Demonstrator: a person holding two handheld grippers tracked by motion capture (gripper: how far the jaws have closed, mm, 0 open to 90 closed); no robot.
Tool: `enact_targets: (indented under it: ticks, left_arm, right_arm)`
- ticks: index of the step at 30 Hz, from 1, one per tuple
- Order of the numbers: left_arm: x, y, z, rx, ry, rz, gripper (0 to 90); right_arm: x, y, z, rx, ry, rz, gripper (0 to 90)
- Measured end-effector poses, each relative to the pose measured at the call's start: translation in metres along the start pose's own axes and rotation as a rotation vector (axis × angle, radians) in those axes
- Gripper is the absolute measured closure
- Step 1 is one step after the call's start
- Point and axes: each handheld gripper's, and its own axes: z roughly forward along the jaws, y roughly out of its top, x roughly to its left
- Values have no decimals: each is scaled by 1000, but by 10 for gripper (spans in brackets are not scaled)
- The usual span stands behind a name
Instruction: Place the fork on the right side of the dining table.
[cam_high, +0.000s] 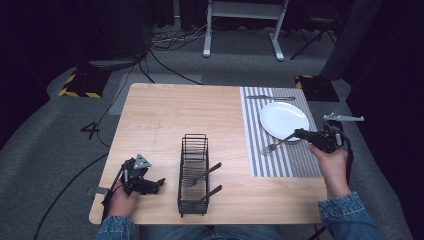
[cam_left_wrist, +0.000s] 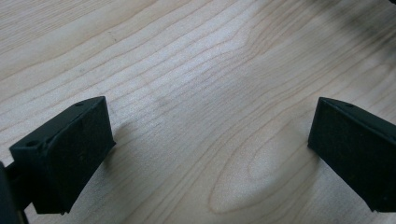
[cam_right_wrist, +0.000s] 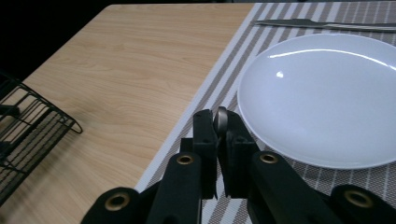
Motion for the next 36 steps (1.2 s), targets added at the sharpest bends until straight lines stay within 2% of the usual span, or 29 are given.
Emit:
enact_targets:
  ticks: [4, 13, 21, 36]
  left_arm:
    - [0, 0, 0, 0, 1, 0, 1]
    - [0, 0, 0, 0, 0, 0, 0]
    - [0, 0, 0, 0, 0, 0, 0]
    - [0, 0, 0, 0, 0, 0, 0]
  right_arm:
    - [-4, 0, 1, 15, -46, 11, 765]
    - [-26, -3, 7, 69, -62, 96, 596]
    - [-43, -12, 11, 98, -65, 154, 532]
    - [-67, -42, 11, 108, -45, 239, 464]
